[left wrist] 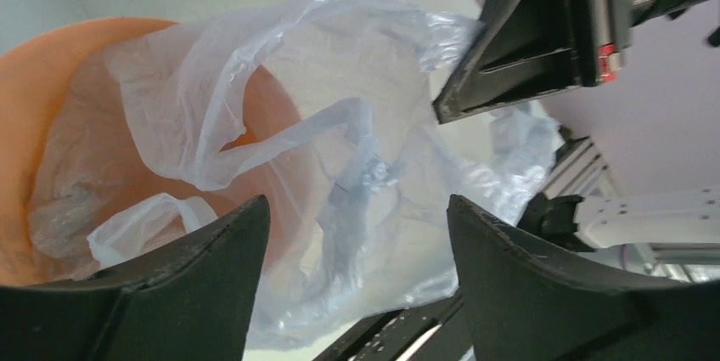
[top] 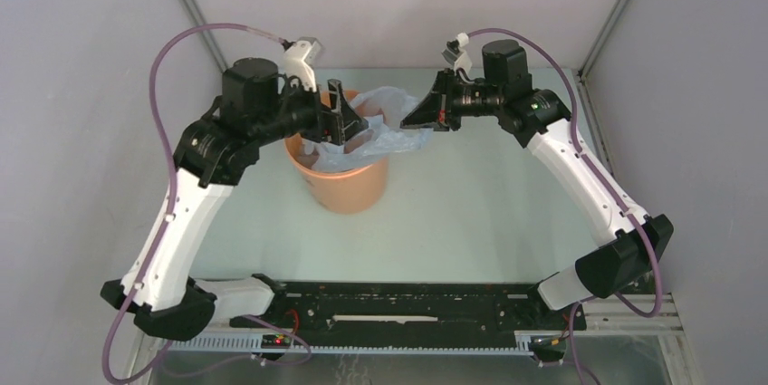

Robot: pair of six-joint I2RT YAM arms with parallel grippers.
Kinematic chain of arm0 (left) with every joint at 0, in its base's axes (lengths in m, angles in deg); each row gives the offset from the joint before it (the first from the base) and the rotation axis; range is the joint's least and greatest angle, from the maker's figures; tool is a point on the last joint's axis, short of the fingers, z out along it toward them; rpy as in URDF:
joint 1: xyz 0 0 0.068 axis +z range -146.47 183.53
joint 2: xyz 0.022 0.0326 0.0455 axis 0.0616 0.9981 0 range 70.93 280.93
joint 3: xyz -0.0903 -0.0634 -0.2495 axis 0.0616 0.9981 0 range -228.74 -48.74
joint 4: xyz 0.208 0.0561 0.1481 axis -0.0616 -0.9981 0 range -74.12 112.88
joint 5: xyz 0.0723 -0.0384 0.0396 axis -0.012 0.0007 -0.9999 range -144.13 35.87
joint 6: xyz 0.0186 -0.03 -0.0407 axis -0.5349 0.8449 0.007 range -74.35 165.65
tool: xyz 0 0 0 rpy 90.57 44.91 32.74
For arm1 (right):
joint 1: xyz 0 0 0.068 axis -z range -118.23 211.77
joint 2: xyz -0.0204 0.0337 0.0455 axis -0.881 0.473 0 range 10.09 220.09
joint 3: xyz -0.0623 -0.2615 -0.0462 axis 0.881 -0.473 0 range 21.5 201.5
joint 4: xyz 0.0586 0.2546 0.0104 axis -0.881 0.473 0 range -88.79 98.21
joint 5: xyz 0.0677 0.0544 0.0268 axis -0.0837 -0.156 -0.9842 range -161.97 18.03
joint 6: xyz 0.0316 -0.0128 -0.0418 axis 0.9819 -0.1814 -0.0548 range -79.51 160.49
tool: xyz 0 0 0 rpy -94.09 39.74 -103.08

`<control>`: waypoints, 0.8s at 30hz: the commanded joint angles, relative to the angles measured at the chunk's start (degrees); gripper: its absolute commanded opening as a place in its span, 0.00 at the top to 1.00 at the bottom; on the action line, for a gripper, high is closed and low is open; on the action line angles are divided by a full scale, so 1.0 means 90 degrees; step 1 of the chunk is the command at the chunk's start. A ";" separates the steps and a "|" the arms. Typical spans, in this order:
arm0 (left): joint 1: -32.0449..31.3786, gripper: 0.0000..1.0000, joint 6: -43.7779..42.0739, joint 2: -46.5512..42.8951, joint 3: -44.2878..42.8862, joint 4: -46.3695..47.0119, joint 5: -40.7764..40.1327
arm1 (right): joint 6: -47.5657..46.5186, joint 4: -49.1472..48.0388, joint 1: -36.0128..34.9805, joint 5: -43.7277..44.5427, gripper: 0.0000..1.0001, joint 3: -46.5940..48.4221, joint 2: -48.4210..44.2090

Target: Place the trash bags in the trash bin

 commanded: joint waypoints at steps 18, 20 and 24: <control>-0.0199 0.49 -0.0169 0.0300 0.0524 0.0293 0.0167 | -0.0024 -0.0161 -0.0090 0.0152 1.00 -0.0129 -0.0186; -0.0200 0.67 -0.0200 0.0409 0.0337 0.0228 0.0129 | -0.0024 -0.0175 -0.0093 0.0158 1.00 -0.0178 -0.0193; -0.0116 0.98 -0.0109 0.0168 0.0083 0.0198 -0.0895 | -0.0117 -0.0117 -0.0082 0.0236 1.00 -0.0287 -0.0231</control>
